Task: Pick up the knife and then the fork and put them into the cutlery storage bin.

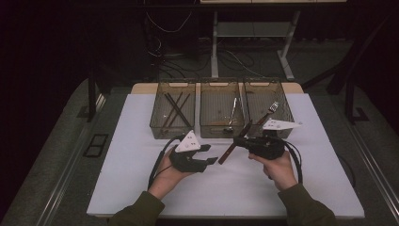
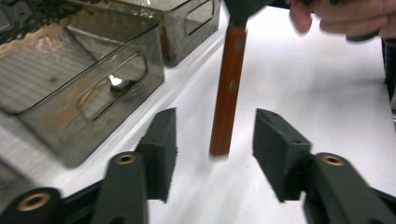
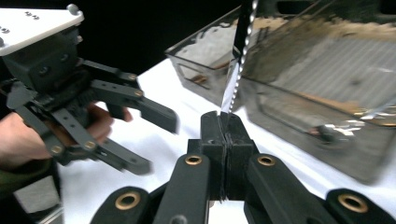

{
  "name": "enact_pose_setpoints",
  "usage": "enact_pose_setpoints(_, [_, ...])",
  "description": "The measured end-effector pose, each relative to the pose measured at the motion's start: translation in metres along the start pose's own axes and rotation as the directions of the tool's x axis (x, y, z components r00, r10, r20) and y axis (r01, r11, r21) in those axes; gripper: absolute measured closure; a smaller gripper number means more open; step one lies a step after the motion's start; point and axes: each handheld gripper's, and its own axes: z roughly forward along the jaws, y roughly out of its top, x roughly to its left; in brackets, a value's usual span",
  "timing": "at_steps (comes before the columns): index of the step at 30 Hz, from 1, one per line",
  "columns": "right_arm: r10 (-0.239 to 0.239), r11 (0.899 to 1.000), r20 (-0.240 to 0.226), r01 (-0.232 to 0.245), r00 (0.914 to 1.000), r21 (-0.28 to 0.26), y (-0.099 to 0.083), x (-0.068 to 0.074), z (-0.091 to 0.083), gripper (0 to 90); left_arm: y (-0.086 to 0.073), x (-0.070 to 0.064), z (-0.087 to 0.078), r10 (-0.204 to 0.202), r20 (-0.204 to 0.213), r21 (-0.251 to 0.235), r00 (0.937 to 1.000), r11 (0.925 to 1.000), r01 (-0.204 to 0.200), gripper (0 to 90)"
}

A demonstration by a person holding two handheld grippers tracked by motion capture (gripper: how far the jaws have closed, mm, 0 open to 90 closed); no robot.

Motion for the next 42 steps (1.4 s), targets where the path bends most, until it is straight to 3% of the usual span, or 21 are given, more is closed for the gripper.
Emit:
enact_pose_setpoints(5, [-0.023, 1.0, 0.074, 0.022, 0.997, 0.02, 0.016, -0.011, -0.024, 89.3, -0.013, 0.007, -0.013, -0.017, 0.009, 0.011, 0.9998, 0.9998, 0.017, 36.3])
enact_pose_setpoints(8, [-0.021, 0.999, 0.094, 0.018, 0.9954, 0.031, 0.027, -0.022, -0.036, 89.3, -0.022, 0.01, -0.019, -0.031, 0.004, 0.029, 0.9995, 0.9991, 0.031, 31.2])
enact_pose_setpoints(15, [-0.01, 1.0, 0.19, 0.009, 0.9818, 0.004, 0.053, -0.047, -0.069, 89.3, -0.044, 0.014, -0.039, -0.076, -0.014, 0.028, 0.997, 0.9967, 0.076, 16.2])
enact_pose_setpoints(19, [-0.01, 1.0, 0.264, 0.014, 0.9644, -0.014, 0.072, -0.062, -0.089, 89.3, -0.058, 0.015, -0.047, -0.099, -0.024, 0.045, 0.9948, 0.994, 0.1, 8.7])
enact_pose_setpoints(23, [-0.011, 1.0, 0.348, 0.017, 0.9374, -0.013, 0.088, -0.083, -0.102, 89.3, -0.068, 0.017, -0.054, -0.118, -0.053, 0.05, 0.9916, 0.9915, 0.12, 1.3])
enact_pose_setpoints(26, [-0.022, 1.0, 0.405, 0.017, 0.914, 0.018, 0.095, -0.099, -0.104, 89.4, -0.073, 0.02, -0.057, -0.138, -0.061, 0.052, 0.9886, 0.9886, 0.141, 0.0])
enact_pose_setpoints(30, [-0.013, 0.997, 0.447, -0.021, 0.8942, 0.072, 0.094, -0.12, -0.098, 89.3, -0.076, 0.021, -0.057, -0.145, -0.06, 0.04, 0.9875, 0.9882, 0.148, 0.0])
enact_pose_setpoints(35, [-0.015, 0.983, 0.476, -0.074, 0.8793, 0.167, 0.088, -0.138, -0.084, 89.3, -0.076, 0.019, -0.054, -0.142, -0.045, 0.048, 0.9888, 0.9884, 0.144, 0.0])
enact_pose_setpoints(42, [-0.066, 0.946, 0.486, -0.1, 0.8713, 0.309, 0.083, -0.144, -0.066, 89.3, -0.074, 0.018, -0.055, -0.131, -0.036, 0.046, 0.9908, 0.9902, 0.132, 0.0])
